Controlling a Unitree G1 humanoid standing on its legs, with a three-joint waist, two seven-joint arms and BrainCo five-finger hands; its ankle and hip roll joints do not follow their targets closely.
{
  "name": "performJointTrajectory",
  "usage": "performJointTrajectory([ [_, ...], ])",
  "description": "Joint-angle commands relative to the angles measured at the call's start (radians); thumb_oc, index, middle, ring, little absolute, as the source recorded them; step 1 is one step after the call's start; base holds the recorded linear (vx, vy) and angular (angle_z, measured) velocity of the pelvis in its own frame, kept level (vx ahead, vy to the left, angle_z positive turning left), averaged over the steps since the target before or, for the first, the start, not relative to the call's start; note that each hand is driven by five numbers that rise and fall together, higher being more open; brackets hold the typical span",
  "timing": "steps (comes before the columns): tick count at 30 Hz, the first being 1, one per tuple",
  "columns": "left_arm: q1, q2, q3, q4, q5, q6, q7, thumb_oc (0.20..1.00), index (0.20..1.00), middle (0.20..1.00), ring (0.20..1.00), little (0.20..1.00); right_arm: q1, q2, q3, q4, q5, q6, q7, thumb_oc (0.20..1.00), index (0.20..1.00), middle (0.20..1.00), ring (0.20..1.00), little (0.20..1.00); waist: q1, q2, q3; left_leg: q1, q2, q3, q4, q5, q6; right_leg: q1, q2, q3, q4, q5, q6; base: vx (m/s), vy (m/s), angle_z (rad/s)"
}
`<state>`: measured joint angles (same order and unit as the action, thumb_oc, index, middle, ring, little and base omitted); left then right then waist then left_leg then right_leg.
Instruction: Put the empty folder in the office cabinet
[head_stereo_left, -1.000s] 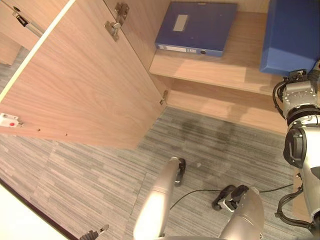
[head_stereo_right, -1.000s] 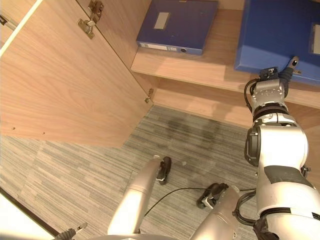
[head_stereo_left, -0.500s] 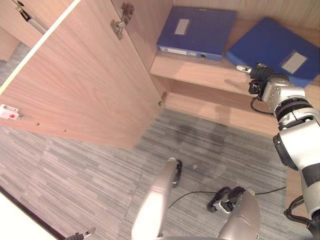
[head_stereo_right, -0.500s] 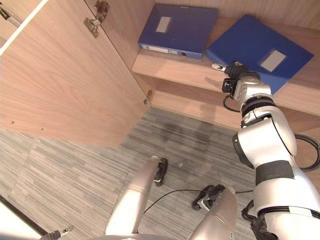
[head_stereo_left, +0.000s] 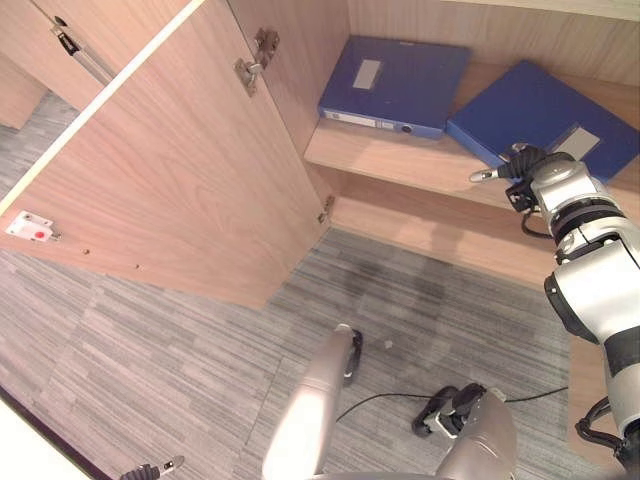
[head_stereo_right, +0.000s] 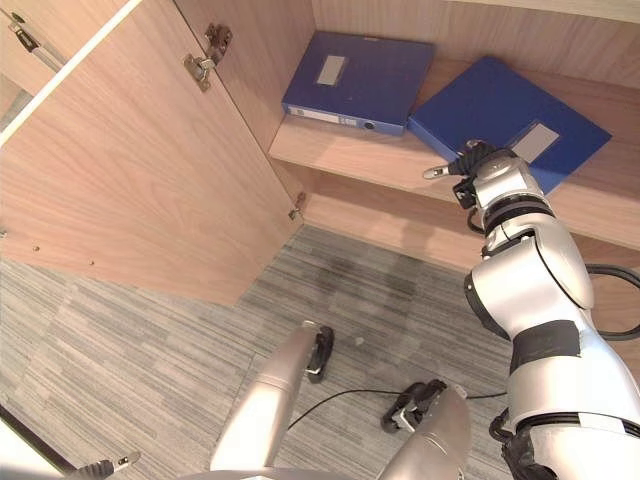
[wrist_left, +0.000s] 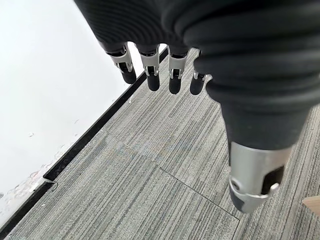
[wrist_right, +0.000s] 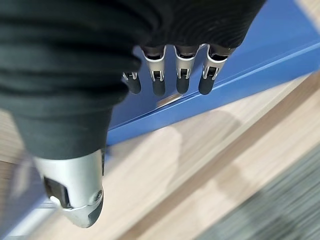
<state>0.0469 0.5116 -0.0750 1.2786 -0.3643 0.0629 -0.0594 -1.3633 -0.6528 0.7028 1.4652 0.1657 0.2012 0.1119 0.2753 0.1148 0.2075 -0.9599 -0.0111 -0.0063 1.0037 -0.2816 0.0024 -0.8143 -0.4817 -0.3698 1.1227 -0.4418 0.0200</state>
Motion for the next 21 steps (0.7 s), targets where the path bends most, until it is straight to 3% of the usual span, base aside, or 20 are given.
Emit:
performJointTrajectory([
  [1,-0.01,0.025,0.035,0.092,0.039,0.0,0.007,1.0,1.0,1.0,1.0,1.0,-0.054,-0.073,0.04,-0.026,-0.1,-0.039,0.001,1.0,1.0,1.0,1.0,1.0,0.018,-0.013,0.026,0.039,0.042,0.011,-0.034,-0.077,-0.016,0.091,0.001,0.048,-0.12,0.008,0.055,0.0,0.0,0.0],
  [6,-0.024,-0.005,0.038,0.101,0.054,0.003,0.008,1.0,1.0,1.0,1.0,1.0,-0.023,-0.037,0.089,-0.045,-0.178,-0.018,0.069,1.0,1.0,1.0,1.0,1.0,0.004,-0.02,0.034,0.048,0.049,0.013,-0.044,-0.075,-0.019,0.094,0.009,0.048,-0.136,0.011,0.053,0.0,-0.009,-0.02],
  [11,-0.011,-0.019,0.039,0.095,0.049,-0.008,0.015,1.0,1.0,1.0,1.0,1.0,0.016,-0.011,0.049,-0.03,-0.151,-0.02,0.033,1.0,1.0,1.0,1.0,1.0,0.004,-0.02,0.048,0.112,0.056,0.009,-0.11,-0.049,-0.016,0.152,0.026,0.033,-0.191,0.045,0.063,-0.01,-0.037,-0.03],
  [20,-0.068,-0.046,-0.007,0.096,0.056,-0.021,0.059,1.0,1.0,1.0,1.0,1.0,0.09,0.155,-0.094,-0.001,-0.14,-0.008,-0.105,1.0,1.0,1.0,1.0,1.0,-0.016,-0.063,0.046,0.434,0.07,0.002,-0.422,0.059,-0.042,0.468,0.129,-0.036,-0.52,0.17,0.094,0.05,-0.099,-0.11],
  [21,-0.074,-0.079,-0.033,0.093,0.074,-0.024,0.066,1.0,1.0,1.0,1.0,1.0,0.131,0.2,-0.137,0.001,-0.132,-0.017,-0.147,1.0,1.0,1.0,1.0,1.0,-0.017,-0.076,0.035,0.52,0.071,0.001,-0.532,0.115,-0.057,0.548,0.157,-0.05,-0.625,0.206,0.098,0.09,-0.137,-0.15],
])
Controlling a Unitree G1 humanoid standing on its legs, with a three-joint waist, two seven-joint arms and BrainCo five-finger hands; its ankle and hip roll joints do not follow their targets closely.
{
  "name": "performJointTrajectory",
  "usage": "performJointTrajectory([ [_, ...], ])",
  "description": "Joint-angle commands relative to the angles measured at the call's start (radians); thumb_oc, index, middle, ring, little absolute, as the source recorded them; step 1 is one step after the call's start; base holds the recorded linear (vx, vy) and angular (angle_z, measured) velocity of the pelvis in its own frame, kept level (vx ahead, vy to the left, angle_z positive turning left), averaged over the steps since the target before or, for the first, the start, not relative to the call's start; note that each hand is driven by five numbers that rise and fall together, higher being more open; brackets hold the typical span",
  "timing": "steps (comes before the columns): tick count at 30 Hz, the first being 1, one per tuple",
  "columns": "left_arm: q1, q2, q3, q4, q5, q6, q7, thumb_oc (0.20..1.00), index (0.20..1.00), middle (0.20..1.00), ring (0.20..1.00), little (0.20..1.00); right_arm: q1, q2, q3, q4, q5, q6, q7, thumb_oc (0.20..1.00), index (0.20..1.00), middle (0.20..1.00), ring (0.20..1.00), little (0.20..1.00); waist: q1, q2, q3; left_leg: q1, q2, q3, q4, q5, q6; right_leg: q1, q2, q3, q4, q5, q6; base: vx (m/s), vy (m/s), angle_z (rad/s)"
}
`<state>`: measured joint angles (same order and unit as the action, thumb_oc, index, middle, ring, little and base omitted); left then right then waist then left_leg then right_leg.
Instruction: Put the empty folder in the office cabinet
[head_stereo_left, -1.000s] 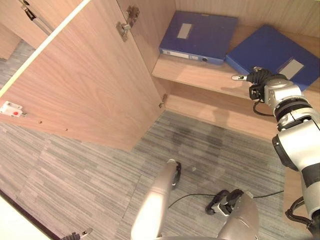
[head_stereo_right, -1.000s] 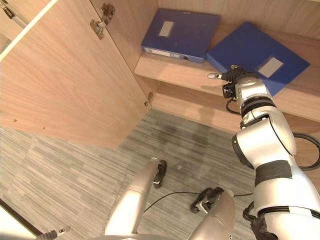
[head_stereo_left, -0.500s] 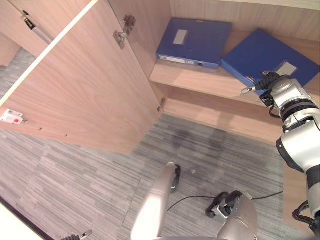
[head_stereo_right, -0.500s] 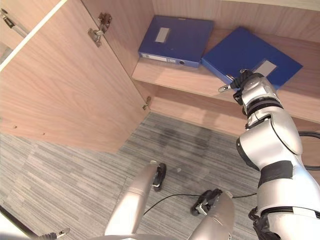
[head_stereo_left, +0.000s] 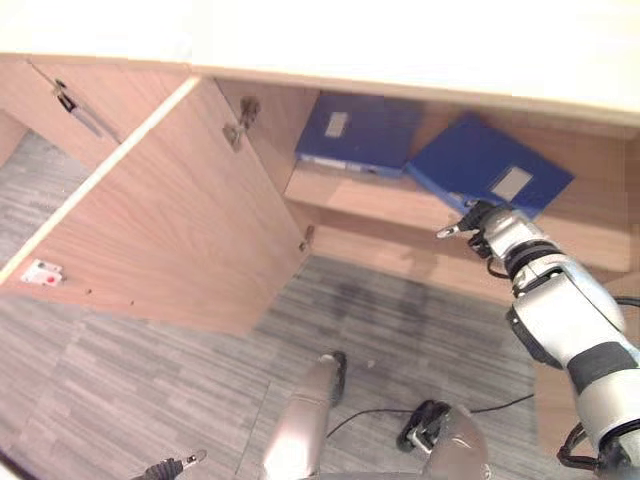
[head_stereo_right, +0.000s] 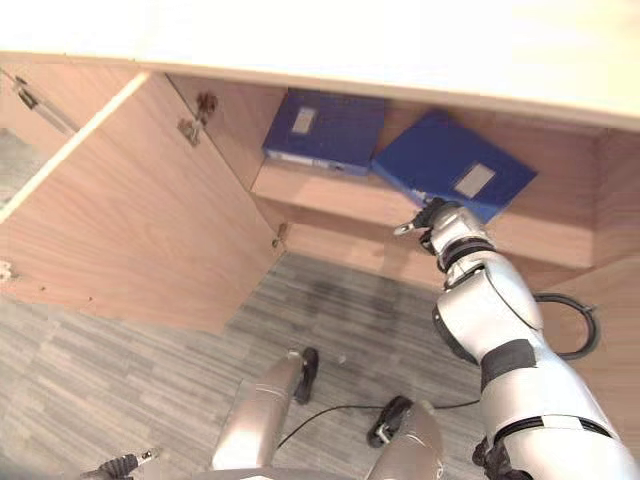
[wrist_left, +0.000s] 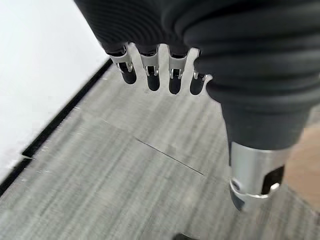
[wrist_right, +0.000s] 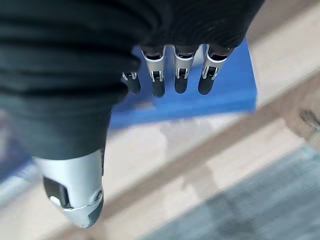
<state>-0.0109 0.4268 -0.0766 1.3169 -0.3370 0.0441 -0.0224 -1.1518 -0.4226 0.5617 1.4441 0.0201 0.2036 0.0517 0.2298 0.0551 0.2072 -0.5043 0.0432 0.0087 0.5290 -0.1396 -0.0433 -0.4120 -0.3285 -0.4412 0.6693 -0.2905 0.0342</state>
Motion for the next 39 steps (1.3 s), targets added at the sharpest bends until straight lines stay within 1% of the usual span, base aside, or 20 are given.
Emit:
performJointTrajectory([
  [1,-0.007,-0.005,-0.043,0.048,0.061,-0.003,0.033,1.0,1.0,1.0,1.0,1.0,-0.062,-0.01,0.002,0.024,0.008,-0.022,-0.089,1.0,1.0,1.0,1.0,1.0,0.029,-0.02,0.032,0.101,0.021,-0.017,-0.108,-0.001,-0.017,0.176,0.016,0.011,-0.218,0.067,0.081,0.09,-0.138,-0.22],
  [2,-0.007,-0.005,-0.043,0.048,0.061,-0.003,0.033,1.0,1.0,1.0,1.0,1.0,-0.061,-0.01,0.002,0.024,0.008,-0.022,-0.09,1.0,1.0,1.0,1.0,1.0,0.029,-0.02,0.033,0.105,0.021,-0.017,-0.112,0.0,-0.017,0.18,0.017,0.01,-0.221,0.069,0.081,0.09,-0.176,-0.18],
  [3,-0.009,-0.018,-0.049,0.046,0.077,-0.006,0.036,1.0,1.0,1.0,1.0,1.0,0.0,0.035,-0.019,0.021,0.011,-0.021,-0.092,1.0,1.0,1.0,1.0,1.0,0.018,-0.038,0.012,0.179,0.037,-0.019,-0.229,0.05,-0.03,0.241,0.047,-0.003,-0.318,0.096,0.079,0.07,-0.132,-0.19],
  [4,-0.009,-0.018,-0.049,0.046,0.077,-0.006,0.036,1.0,1.0,1.0,1.0,1.0,0.0,0.036,-0.019,0.02,0.011,-0.02,-0.092,1.0,1.0,1.0,1.0,1.0,0.017,-0.038,0.014,0.184,0.037,-0.02,-0.234,0.052,-0.031,0.245,0.048,-0.004,-0.322,0.098,0.079,0.11,-0.196,-0.12],
  [5,-0.007,-0.02,-0.051,0.046,0.081,-0.008,0.039,1.0,1.0,1.0,1.0,1.0,0.03,0.05,-0.03,0.018,0.011,-0.026,-0.095,1.0,1.0,1.0,1.0,1.0,0.015,-0.046,0.0,0.216,0.051,-0.022,-0.292,0.103,-0.047,0.275,0.069,-0.022,-0.371,0.111,0.077,0.12,-0.212,0.02],
  [6,-0.006,-0.032,-0.048,0.048,0.091,-0.005,0.04,1.0,1.0,1.0,1.0,1.0,0.088,0.093,-0.033,0.017,0.006,-0.031,-0.098,1.0,1.0,1.0,1.0,1.0,0.012,-0.067,-0.036,0.283,0.081,-0.02,-0.421,0.155,-0.062,0.324,0.119,-0.035,-0.476,0.137,0.076,0.15,-0.287,0.09],
  [7,-0.003,-0.038,-0.049,0.049,0.094,-0.006,0.041,1.0,1.0,1.0,1.0,1.0,0.111,0.113,-0.034,0.019,-0.001,-0.036,-0.098,1.0,1.0,1.0,1.0,1.0,0.014,-0.078,-0.056,0.314,0.099,-0.019,-0.48,0.203,-0.075,0.353,0.152,-0.037,-0.535,0.155,0.077,0.13,-0.283,0.09],
  [9,0.012,-0.047,-0.042,0.048,0.099,-0.006,0.038,1.0,1.0,1.0,1.0,1.0,0.138,0.135,-0.037,0.025,-0.005,-0.038,-0.099,1.0,1.0,1.0,1.0,1.0,0.02,-0.094,-0.087,0.353,0.113,-0.01,-0.535,0.238,-0.084,0.391,0.193,-0.037,-0.621,0.182,0.079,0.06,-0.157,-0.07],
  [12,0.027,-0.056,-0.035,0.05,0.102,-0.007,0.033,1.0,1.0,1.0,1.0,1.0,0.167,0.152,-0.037,0.02,-0.007,-0.046,-0.099,1.0,1.0,1.0,1.0,1.0,0.029,-0.104,-0.101,0.373,0.122,-0.009,-0.516,0.237,-0.08,0.429,0.216,-0.026,-0.661,0.188,0.069,0.02,-0.136,-0.22],
  [13,0.044,-0.071,-0.029,0.056,0.106,-0.007,0.029,1.0,1.0,1.0,1.0,1.0,0.199,0.166,-0.043,0.015,-0.007,-0.052,-0.101,1.0,1.0,1.0,1.0,1.0,0.037,-0.104,-0.09,0.364,0.119,-0.011,-0.432,0.227,-0.075,0.459,0.223,-0.016,-0.663,0.18,0.054,0.02,-0.07,-0.08],
  [16,0.072,-0.103,-0.033,0.054,0.112,-0.005,0.027,1.0,1.0,1.0,1.0,1.0,0.251,0.166,-0.046,0.008,-0.007,-0.061,-0.101,1.0,1.0,1.0,1.0,1.0,0.052,-0.097,-0.078,0.352,0.099,-0.04,-0.359,0.237,-0.078,0.504,0.218,-0.014,-0.667,0.162,0.045,0.02,-0.005,-0.19],
  [19,0.093,-0.116,-0.035,0.059,0.136,0.001,0.019,1.0,1.0,1.0,1.0,1.0,0.293,0.157,-0.06,0.01,-0.005,-0.061,-0.1,1.0,1.0,1.0,1.0,1.0,0.055,-0.097,-0.089,0.319,0.074,-0.048,-0.412,0.228,-0.075,0.52,0.209,-0.03,-0.677,0.154,0.048,0.05,0.063,-0.07],
  [22,0.133,-0.111,-0.028,0.071,0.183,-0.004,0.02,1.0,1.0,1.0,1.0,1.0,0.338,0.12,-0.086,0.006,0.013,-0.068,-0.1,1.0,1.0,1.0,1.0,1.0,0.077,-0.08,-0.098,0.263,0.045,-0.04,-0.553,0.298,-0.084,0.547,0.22,-0.032,-0.701,0.154,0.058,0.09,0.13,0.33],
  [26,0.158,-0.097,0.001,0.1,0.201,-0.002,0.02,1.0,1.0,1.0,1.0,1.0,0.362,0.109,-0.098,0.001,0.018,-0.071,-0.088,1.0,1.0,1.0,1.0,1.0,0.087,-0.062,-0.12,0.285,0.036,-0.07,-0.606,0.293,-0.079,0.554,0.227,-0.005,-0.71,0.159,0.072,0.09,0.202,-0.15],
  [29,0.179,-0.086,0.01,0.118,0.24,0.002,0.03,1.0,1.0,1.0,1.0,1.0,0.4,0.109,-0.107,0.013,0.006,-0.065,-0.072,1.0,1.0,1.0,1.0,1.0,0.088,-0.07,-0.16,0.308,0.023,-0.08,-0.612,0.288,-0.058,0.561,0.209,-0.005,-0.737,0.191,0.085,0.15,0.235,-0.42],
  [32,0.173,-0.057,0.016,0.112,0.257,0.0,0.024,1.0,1.0,1.0,1.0,1.0,0.427,0.095,-0.123,0.015,-0.007,-0.063,-0.064,1.0,1.0,1.0,1.0,1.0,0.109,-0.091,-0.169,0.325,-0.02,-0.066,-0.562,0.222,-0.013,0.582,0.147,0.004,-0.712,0.196,0.116,0.18,0.263,0.0],
  [33,0.173,-0.057,0.016,0.112,0.257,0.0,0.024,1.0,1.0,1.0,1.0,1.0,0.427,0.095,-0.123,0.015,-0.007,-0.063,-0.064,1.0,1.0,1.0,1.0,1.0,0.109,-0.092,-0.169,0.324,-0.02,-0.066,-0.561,0.221,-0.012,0.582,0.147,0.004,-0.712,0.196,0.116,0.17,0.272,0.01],
  [35,0.166,-0.048,0.005,0.106,0.275,0.0,0.024,1.0,1.0,1.0,1.0,1.0,0.435,0.096,-0.151,0.015,-0.001,-0.059,-0.064,1.0,1.0,1.0,1.0,1.0,0.12,-0.097,-0.173,0.338,-0.06,-0.054,-0.521,0.175,0.025,0.572,0.086,0.012,-0.634,0.194,0.136,0.18,0.313,-0.05],
  [38,0.147,-0.05,-0.022,0.1,0.3,0.003,0.033,1.0,1.0,1.0,1.0,1.0,0.424,0.102,-0.173,0.01,0.019,-0.057,-0.074,1.0,1.0,1.0,1.0,1.0,0.115,-0.085,-0.173,0.371,-0.1,-0.054,-0.526,0.158,0.064,0.524,0.006,0.019,-0.492,0.238,0.157,0.1,0.268,-0.16],
  [39,0.147,-0.05,-0.022,0.1,0.3,0.003,0.033,1.0,1.0,1.0,1.0,1.0,0.424,0.102,-0.173,0.01,0.019,-0.057,-0.074,1.0,1.0,1.0,1.0,1.0,0.115,-0.086,-0.172,0.371,-0.1,-0.054,-0.526,0.159,0.064,0.523,0.005,0.019,-0.491,0.237,0.157,0.06,0.231,-0.03],
])
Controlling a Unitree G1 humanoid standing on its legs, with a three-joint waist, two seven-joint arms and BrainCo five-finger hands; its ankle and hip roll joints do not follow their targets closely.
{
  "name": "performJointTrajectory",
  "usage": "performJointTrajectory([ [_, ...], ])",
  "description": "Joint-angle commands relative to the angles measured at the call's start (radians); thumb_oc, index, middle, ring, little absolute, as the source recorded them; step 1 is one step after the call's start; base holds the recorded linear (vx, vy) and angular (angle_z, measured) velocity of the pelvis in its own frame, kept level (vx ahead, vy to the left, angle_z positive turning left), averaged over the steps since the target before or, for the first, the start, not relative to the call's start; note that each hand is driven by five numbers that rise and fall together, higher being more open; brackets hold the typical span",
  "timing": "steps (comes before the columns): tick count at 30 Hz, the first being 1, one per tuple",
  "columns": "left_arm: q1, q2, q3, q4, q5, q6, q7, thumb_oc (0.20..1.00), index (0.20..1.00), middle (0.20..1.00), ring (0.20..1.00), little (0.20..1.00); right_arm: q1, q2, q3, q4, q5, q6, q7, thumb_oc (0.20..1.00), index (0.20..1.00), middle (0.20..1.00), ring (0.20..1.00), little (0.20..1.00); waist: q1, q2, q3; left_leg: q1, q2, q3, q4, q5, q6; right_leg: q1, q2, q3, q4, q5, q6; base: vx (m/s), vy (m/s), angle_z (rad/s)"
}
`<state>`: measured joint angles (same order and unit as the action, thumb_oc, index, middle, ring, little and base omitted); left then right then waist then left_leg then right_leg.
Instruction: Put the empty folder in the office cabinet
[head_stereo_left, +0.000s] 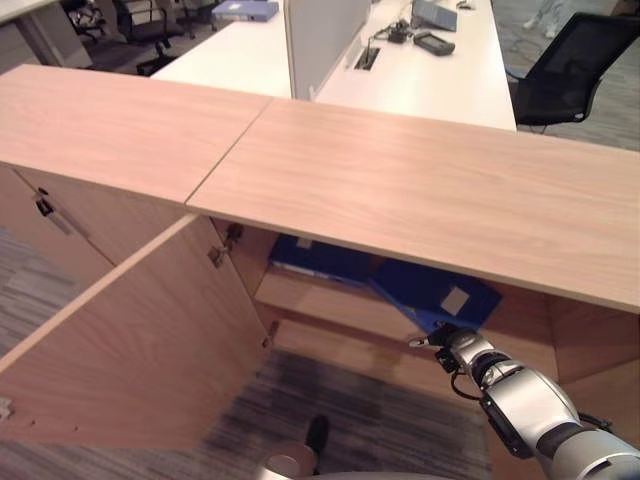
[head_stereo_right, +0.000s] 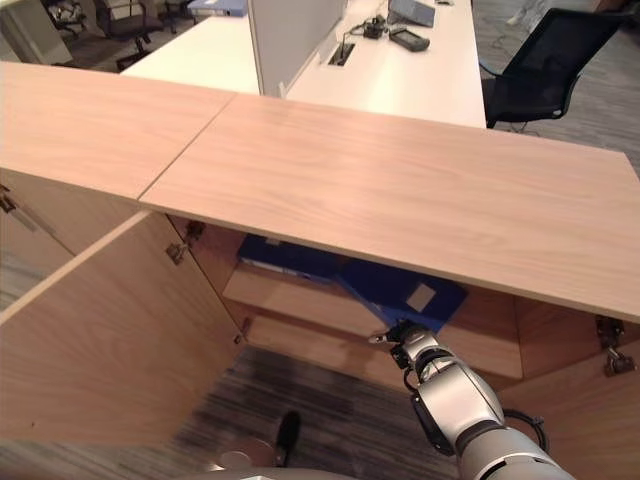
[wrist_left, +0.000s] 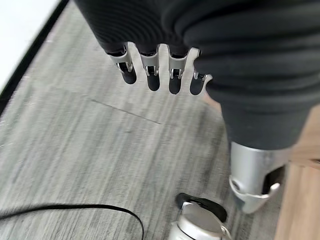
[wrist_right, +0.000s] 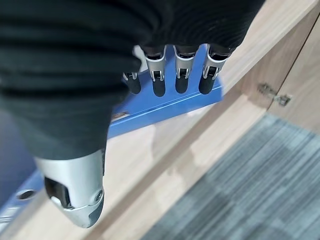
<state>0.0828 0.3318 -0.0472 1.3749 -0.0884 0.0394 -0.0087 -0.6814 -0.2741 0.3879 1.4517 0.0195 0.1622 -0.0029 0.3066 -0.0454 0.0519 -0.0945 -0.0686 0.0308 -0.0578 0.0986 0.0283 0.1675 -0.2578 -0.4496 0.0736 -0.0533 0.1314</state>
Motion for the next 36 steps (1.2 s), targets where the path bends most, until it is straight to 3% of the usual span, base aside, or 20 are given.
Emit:
performJointTrajectory([
  [1,0.038,0.049,-0.076,0.026,0.051,0.004,0.02,1.0,1.0,1.0,1.0,1.0,-0.053,-0.038,-0.003,-0.012,0.036,-0.017,-0.032,1.0,1.0,1.0,1.0,1.0,0.025,0.022,-0.008,-0.022,-0.002,-0.088,0.045,-0.079,0.007,-0.091,-0.089,0.038,0.184,0.036,0.049,0.04,0.182,0.02],
  [4,0.009,0.057,-0.092,0.012,0.037,0.0,0.025,1.0,1.0,1.0,1.0,1.0,-0.06,-0.028,0.004,-0.029,0.05,-0.021,-0.043,1.0,1.0,1.0,1.0,1.0,0.006,0.03,0.003,-0.017,-0.002,-0.101,0.039,-0.078,0.009,-0.128,-0.075,0.054,0.199,0.037,0.031,0.01,0.083,0.23],
  [6,-0.025,0.057,-0.107,-0.003,0.025,-0.002,0.03,1.0,1.0,1.0,1.0,1.0,-0.082,-0.014,0.015,-0.031,0.049,-0.021,-0.051,1.0,1.0,1.0,1.0,1.0,-0.012,0.036,0.013,-0.017,0.004,-0.105,0.044,-0.088,0.005,-0.141,-0.037,0.054,0.116,0.024,0.022,0.02,-0.007,0.33],
  [9,-0.019,0.052,-0.102,0.003,0.024,-0.006,0.035,1.0,1.0,1.0,1.0,1.0,-0.103,-0.008,0.007,-0.031,0.059,-0.022,-0.067,1.0,1.0,1.0,1.0,1.0,-0.015,0.033,0.029,-0.019,0.01,-0.097,0.068,-0.105,0.001,-0.173,-0.011,0.068,0.029,0.056,0.031,0.02,-0.05,0.0],
  [11,-0.017,0.047,-0.096,0.017,0.024,-0.005,0.038,1.0,1.0,1.0,1.0,1.0,-0.116,-0.008,-0.008,-0.033,0.079,-0.025,-0.082,1.0,1.0,1.0,1.0,1.0,-0.02,0.034,0.058,-0.03,0.009,-0.094,0.12,-0.129,0.0,-0.201,-0.01,0.093,0.016,0.078,0.035,0.0,-0.047,-0.1],
  [15,-0.003,0.046,-0.075,0.043,0.028,0.001,0.053,1.0,1.0,1.0,1.0,1.0,-0.148,-0.006,-0.023,-0.025,0.084,-0.028,-0.109,1.0,1.0,1.0,1.0,1.0,-0.013,0.038,0.111,-0.059,0.023,-0.073,0.196,-0.175,-0.01,-0.238,-0.023,0.078,0.02,0.1,0.041,-0.02,-0.08,0.03],
  [18,-0.012,0.057,-0.063,0.062,0.036,0.004,0.065,1.0,1.0,1.0,1.0,1.0,-0.146,-0.004,-0.024,-0.021,0.084,-0.029,-0.125,1.0,1.0,1.0,1.0,1.0,-0.018,0.013,0.123,-0.098,0.015,-0.074,0.232,-0.18,-0.019,-0.231,-0.011,0.071,-0.022,0.101,0.029,0.03,-0.105,0.03],
  [23,-0.004,0.039,-0.071,0.054,0.037,-0.002,0.079,1.0,1.0,1.0,1.0,1.0,-0.154,-0.007,-0.01,-0.015,0.084,-0.032,-0.146,1.0,1.0,1.0,1.0,1.0,-0.012,0.01,0.123,-0.119,0.044,-0.087,0.22,-0.17,-0.038,-0.244,0.005,0.049,-0.027,0.096,0.023,0.05,-0.157,0.04],
  [25,-0.007,0.029,-0.093,0.031,0.019,-0.016,0.088,1.0,1.0,1.0,1.0,1.0,-0.176,-0.018,0.005,-0.022,0.073,-0.042,-0.162,1.0,1.0,1.0,1.0,1.0,-0.013,0.02,0.143,-0.145,0.062,-0.103,0.222,-0.16,-0.051,-0.277,0.009,0.041,0.003,0.071,0.012,0.0,-0.184,0.15],
  [26,-0.013,0.03,-0.098,0.022,0.007,-0.022,0.088,1.0,1.0,1.0,1.0,1.0,-0.185,-0.027,0.013,-0.025,0.073,-0.045,-0.165,1.0,1.0,1.0,1.0,1.0,-0.011,0.03,0.155,-0.144,0.074,-0.108,0.233,-0.181,-0.061,-0.283,0.016,0.049,0.027,0.046,0.013,0.02,-0.122,0.06],
  [31,-0.083,0.043,-0.141,-0.017,-0.022,-0.038,0.096,1.0,1.0,1.0,1.0,1.0,-0.217,-0.067,0.069,-0.069,0.08,-0.058,-0.135,1.0,1.0,1.0,1.0,1.0,-0.023,0.054,0.215,-0.23,0.078,-0.118,0.321,-0.182,-0.086,-0.339,0.0,0.025,0.121,-0.005,-0.01,-0.07,-0.127,0.19],
  [33,-0.119,0.055,-0.16,-0.033,-0.028,-0.045,0.092,1.0,1.0,1.0,1.0,1.0,-0.243,-0.093,0.097,-0.087,0.087,-0.063,-0.112,1.0,1.0,1.0,1.0,1.0,-0.033,0.061,0.234,-0.292,0.081,-0.086,0.381,-0.174,-0.098,-0.371,-0.014,0.003,0.164,-0.021,-0.015,-0.05,-0.063,0.38],
  [36,-0.123,0.061,-0.174,-0.05,-0.038,-0.048,0.092,1.0,1.0,1.0,1.0,1.0,-0.325,-0.102,0.135,-0.075,0.076,-0.061,-0.11,1.0,1.0,1.0,1.0,1.0,-0.036,0.076,0.247,-0.325,0.097,-0.057,0.397,-0.18,-0.091,-0.47,-0.025,0.048,0.276,-0.045,-0.025,-0.07,0.015,0.06],
])
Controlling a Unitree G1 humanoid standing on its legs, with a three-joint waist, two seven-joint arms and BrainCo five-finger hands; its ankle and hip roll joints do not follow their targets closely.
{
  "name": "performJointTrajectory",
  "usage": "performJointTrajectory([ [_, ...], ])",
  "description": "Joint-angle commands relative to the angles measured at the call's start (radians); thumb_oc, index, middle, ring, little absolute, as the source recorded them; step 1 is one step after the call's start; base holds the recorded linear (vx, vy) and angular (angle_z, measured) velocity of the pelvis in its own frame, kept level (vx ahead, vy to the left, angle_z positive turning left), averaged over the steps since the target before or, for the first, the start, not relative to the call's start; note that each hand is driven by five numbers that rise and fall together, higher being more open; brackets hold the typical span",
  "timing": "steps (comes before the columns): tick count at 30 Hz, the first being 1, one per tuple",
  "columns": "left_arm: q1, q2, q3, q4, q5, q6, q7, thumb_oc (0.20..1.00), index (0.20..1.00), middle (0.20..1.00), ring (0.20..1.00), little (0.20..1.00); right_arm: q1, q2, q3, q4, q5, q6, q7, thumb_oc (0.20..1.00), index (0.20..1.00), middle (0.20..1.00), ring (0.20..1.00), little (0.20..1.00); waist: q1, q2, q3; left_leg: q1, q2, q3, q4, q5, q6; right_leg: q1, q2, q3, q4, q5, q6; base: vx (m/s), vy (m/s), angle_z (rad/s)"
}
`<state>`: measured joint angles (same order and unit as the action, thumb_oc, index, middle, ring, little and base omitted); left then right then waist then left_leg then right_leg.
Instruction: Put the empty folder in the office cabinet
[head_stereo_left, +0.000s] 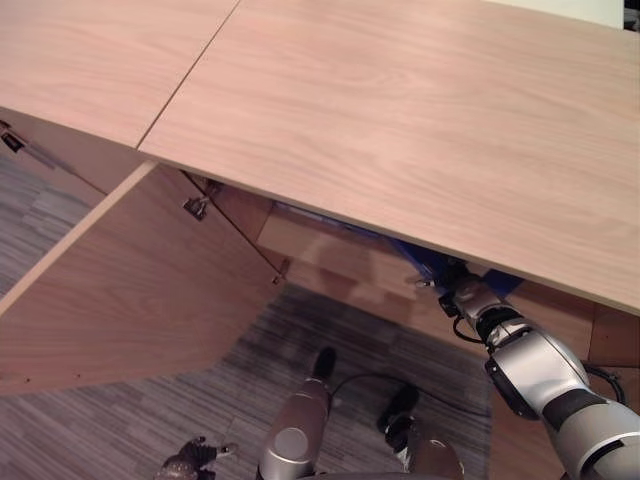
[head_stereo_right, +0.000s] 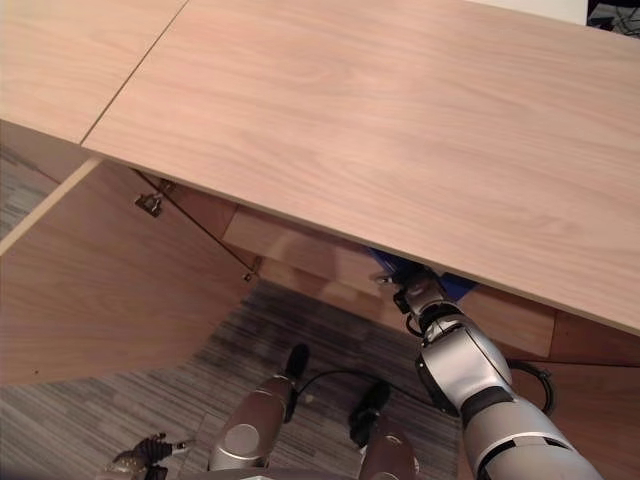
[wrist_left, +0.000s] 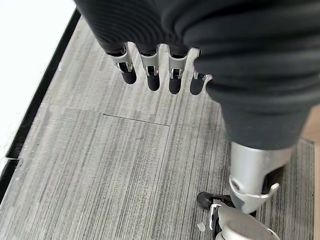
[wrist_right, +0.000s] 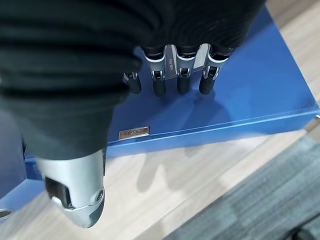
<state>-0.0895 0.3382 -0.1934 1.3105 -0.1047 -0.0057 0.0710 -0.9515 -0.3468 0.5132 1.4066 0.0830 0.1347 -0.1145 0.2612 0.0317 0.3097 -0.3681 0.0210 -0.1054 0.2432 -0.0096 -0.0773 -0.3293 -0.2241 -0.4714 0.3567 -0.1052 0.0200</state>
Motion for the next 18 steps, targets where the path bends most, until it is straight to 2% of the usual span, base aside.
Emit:
performJointTrajectory([
  [1,0.045,0.062,-0.028,0.011,-0.03,-0.006,0.012,1.0,1.0,1.0,1.0,1.0,-0.08,-0.04,0.019,-0.029,0.013,-0.034,0.0,1.0,1.0,1.0,1.0,1.0,0.012,0.002,0.001,-0.071,0.007,0.08,0.114,-0.078,0.018,0.0,-0.061,0.082,0.02,-0.001,0.083,-0.12,0.027,-0.24],
  [5,0.041,0.079,-0.034,0.004,-0.05,-0.014,0.009,1.0,1.0,1.0,1.0,1.0,-0.128,-0.074,0.033,-0.023,0.022,-0.038,-0.009,1.0,1.0,1.0,1.0,1.0,0.017,0.012,0.024,-0.136,0.004,0.075,0.19,-0.104,0.03,-0.065,-0.071,0.103,0.099,-0.038,0.075,-0.06,0.014,-0.14],
  [6,0.043,0.093,-0.035,0.009,-0.052,-0.013,0.01,1.0,1.0,1.0,1.0,1.0,-0.151,-0.092,0.038,-0.025,0.03,-0.042,-0.013,1.0,1.0,1.0,1.0,1.0,0.017,0.018,0.038,-0.175,0.001,0.071,0.242,-0.124,0.036,-0.1,-0.08,0.108,0.155,-0.063,0.068,0.0,0.0,0.0],
  [11,0.035,0.125,-0.021,0.022,-0.073,-0.013,0.013,1.0,1.0,1.0,1.0,1.0,-0.22,-0.135,0.064,-0.021,0.031,-0.044,-0.022,1.0,1.0,1.0,1.0,1.0,0.012,0.029,0.061,-0.286,-0.005,0.062,0.372,-0.17,0.045,-0.203,-0.103,0.127,0.282,-0.116,0.053,-0.01,0.001,0.02],
  [18,0.03,0.127,-0.012,0.011,-0.113,-0.021,0.023,1.0,1.0,1.0,1.0,1.0,-0.297,-0.18,0.129,-0.027,0.003,-0.042,-0.026,1.0,1.0,1.0,1.0,1.0,-0.002,0.02,0.074,-0.399,-0.007,0.063,0.475,-0.206,0.055,-0.321,-0.118,0.157,0.39,-0.161,0.036,-0.01,0.004,0.02],
])
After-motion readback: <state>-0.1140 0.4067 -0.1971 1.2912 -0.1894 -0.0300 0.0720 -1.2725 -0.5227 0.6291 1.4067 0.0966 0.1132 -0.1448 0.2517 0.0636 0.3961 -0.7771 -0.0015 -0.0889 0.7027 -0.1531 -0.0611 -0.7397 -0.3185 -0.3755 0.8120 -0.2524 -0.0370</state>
